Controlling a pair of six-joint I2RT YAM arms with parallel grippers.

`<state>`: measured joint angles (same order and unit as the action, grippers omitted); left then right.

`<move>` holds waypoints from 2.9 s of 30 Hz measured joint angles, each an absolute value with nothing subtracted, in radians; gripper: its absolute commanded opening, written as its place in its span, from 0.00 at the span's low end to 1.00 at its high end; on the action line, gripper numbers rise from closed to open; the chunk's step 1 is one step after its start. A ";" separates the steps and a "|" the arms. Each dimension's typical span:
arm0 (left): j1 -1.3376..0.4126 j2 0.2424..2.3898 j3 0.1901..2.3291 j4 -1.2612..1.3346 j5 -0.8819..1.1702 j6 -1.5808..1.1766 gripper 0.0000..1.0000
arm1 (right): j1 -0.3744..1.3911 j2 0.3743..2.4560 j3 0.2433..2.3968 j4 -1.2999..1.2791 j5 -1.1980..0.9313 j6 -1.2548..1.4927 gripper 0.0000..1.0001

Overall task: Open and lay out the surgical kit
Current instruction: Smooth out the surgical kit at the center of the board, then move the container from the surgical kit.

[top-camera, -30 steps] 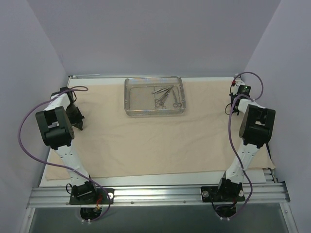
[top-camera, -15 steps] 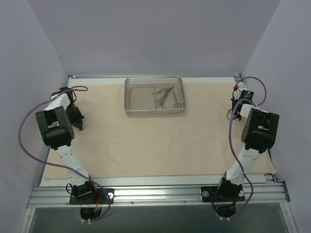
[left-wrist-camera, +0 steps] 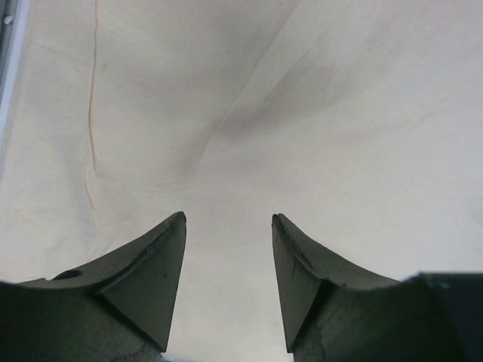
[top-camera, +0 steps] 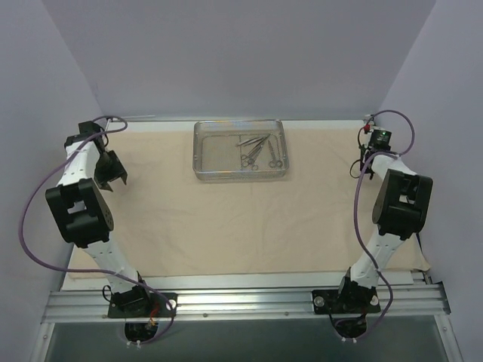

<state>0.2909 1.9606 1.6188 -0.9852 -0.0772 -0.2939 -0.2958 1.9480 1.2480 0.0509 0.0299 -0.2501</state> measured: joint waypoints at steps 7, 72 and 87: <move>0.288 1.815 1.586 -0.968 0.000 -0.299 0.93 | -0.131 1.843 1.336 0.015 0.118 -0.144 0.39; 0.126 1.652 1.528 -0.961 0.199 -0.340 0.94 | 0.215 2.466 2.207 -0.566 -0.206 0.321 0.00; 0.126 1.651 1.528 -0.961 0.199 -0.332 0.94 | 0.172 2.408 2.138 -0.537 -0.222 0.278 0.00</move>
